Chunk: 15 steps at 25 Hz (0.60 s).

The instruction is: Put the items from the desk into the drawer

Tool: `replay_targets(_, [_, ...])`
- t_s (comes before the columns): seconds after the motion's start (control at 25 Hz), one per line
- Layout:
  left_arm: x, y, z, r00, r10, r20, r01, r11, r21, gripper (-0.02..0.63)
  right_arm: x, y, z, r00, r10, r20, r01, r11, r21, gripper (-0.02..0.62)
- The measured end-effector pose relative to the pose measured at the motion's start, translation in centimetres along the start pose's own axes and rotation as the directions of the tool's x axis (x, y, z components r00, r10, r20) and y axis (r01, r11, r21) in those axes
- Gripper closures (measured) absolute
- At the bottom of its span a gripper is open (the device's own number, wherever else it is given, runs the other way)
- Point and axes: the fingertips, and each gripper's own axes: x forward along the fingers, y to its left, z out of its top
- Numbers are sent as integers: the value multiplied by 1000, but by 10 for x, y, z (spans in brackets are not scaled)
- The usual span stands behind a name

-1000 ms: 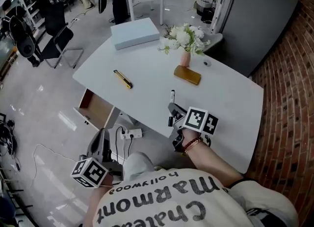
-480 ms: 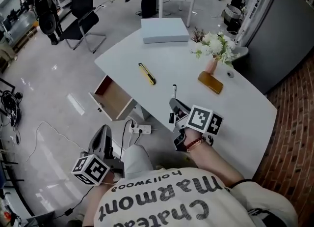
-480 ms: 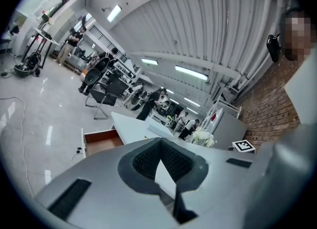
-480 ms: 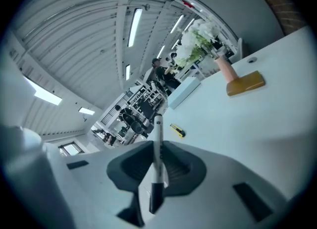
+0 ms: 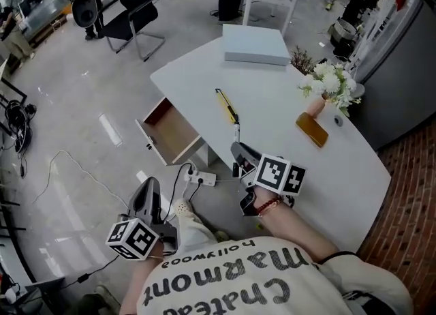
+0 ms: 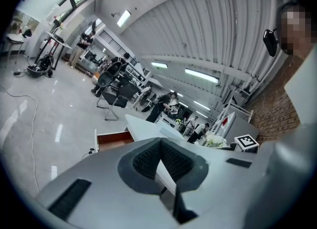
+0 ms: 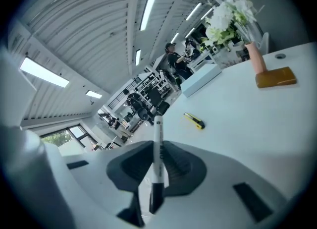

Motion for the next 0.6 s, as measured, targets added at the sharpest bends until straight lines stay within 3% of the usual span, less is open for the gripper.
replay_targets(0.28, [35,32,20,1000,6,-2,-6,1000,-11,604,50,24,-2,998,40,-45,-41,999,-21,528])
replay_targets(0.6, [87,58,73,999,-31,7,31,999,8,604,116,63,10,993,86,-80,-89,995,-40,528])
